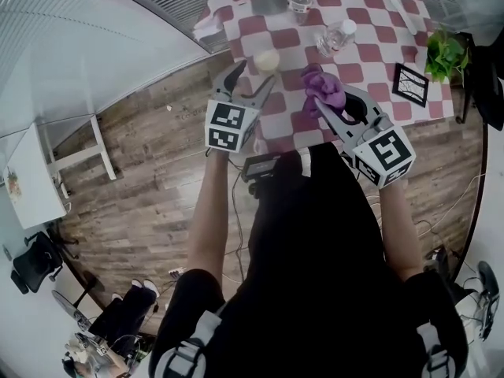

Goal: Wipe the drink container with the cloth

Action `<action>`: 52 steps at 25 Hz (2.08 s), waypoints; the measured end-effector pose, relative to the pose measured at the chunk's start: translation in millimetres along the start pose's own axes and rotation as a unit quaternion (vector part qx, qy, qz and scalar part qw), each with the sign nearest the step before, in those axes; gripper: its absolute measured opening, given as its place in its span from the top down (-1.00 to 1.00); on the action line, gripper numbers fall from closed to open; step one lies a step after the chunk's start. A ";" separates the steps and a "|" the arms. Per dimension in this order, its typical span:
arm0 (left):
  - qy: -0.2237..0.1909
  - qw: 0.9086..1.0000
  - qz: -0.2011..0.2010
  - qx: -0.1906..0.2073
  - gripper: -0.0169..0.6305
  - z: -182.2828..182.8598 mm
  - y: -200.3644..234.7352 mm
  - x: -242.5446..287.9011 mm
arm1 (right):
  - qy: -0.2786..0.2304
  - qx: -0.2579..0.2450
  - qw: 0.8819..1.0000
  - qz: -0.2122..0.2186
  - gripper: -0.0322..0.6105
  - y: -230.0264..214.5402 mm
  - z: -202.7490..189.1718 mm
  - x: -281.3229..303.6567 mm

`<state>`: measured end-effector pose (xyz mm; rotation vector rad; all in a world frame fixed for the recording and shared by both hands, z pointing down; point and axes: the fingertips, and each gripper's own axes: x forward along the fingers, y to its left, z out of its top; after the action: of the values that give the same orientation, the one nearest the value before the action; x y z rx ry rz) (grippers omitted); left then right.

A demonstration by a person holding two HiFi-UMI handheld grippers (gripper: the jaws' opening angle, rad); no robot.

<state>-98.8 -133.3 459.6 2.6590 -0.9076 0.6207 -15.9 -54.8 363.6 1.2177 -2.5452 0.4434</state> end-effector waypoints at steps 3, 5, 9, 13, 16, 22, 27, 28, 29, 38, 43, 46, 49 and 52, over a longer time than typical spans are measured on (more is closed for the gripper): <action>0.004 1.000 -0.001 0.010 0.08 1.7 3.9 9.5 | 0.004 0.001 1.000 0.000 0.57 -3.6 -3.0 3.4; 0.009 1.000 -0.002 0.016 0.07 2.2 5.9 14.6 | 0.004 0.001 1.000 0.001 0.57 -5.2 -4.5 4.8; 0.018 1.000 -0.008 0.024 0.07 1.4 4.8 22.4 | 0.001 0.003 1.000 0.004 0.57 -7.2 -5.4 5.8; 0.022 0.999 -0.008 0.027 0.08 0.9 3.0 28.5 | -0.002 0.005 1.000 0.002 0.57 -10.3 -5.3 5.0; 0.023 0.999 -0.007 0.027 0.08 1.1 2.9 31.3 | -0.005 0.007 1.000 0.000 0.57 -12.4 -4.9 3.4; 0.021 0.999 -0.005 0.025 0.09 1.2 2.9 30.3 | -0.007 0.010 1.000 -0.004 0.57 -13.2 -5.2 1.9; 0.026 1.000 -0.003 0.006 0.10 0.6 6.1 28.9 | -0.007 0.007 1.000 -0.003 0.57 -10.4 -3.1 3.8; 0.028 1.000 -0.002 -0.006 0.10 1.0 7.8 28.4 | -0.006 0.006 1.000 -0.002 0.57 -9.8 -2.9 4.2; 0.029 0.999 -0.002 -0.020 0.11 1.3 9.1 27.2 | -0.006 0.005 1.000 -0.001 0.57 -8.9 -3.0 4.7; 0.040 0.984 -0.024 -0.169 0.11 -5.9 18.4 13.7 | 0.000 -0.004 1.000 0.004 0.57 -1.3 -6.3 8.3; 0.049 0.976 -0.032 -0.210 0.11 -12.0 16.9 10.1 | 0.007 -0.008 1.000 0.010 0.57 3.9 -11.4 11.5; 0.047 0.973 -0.033 -0.222 0.11 -14.5 18.5 8.5 | 0.012 -0.013 1.000 0.016 0.56 6.9 -14.5 15.8; 0.043 0.972 -0.032 -0.227 0.11 -15.7 20.8 6.3 | 0.017 -0.019 0.999 0.022 0.56 10.7 -18.6 21.8; 0.037 0.972 -0.030 -0.232 0.11 -16.1 22.6 5.4 | 0.024 -0.029 0.999 0.031 0.56 12.3 -27.2 34.2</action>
<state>-114.1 -147.5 478.6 2.2212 -0.8285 0.4258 -42.9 -60.9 399.6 1.0977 -2.5422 0.4033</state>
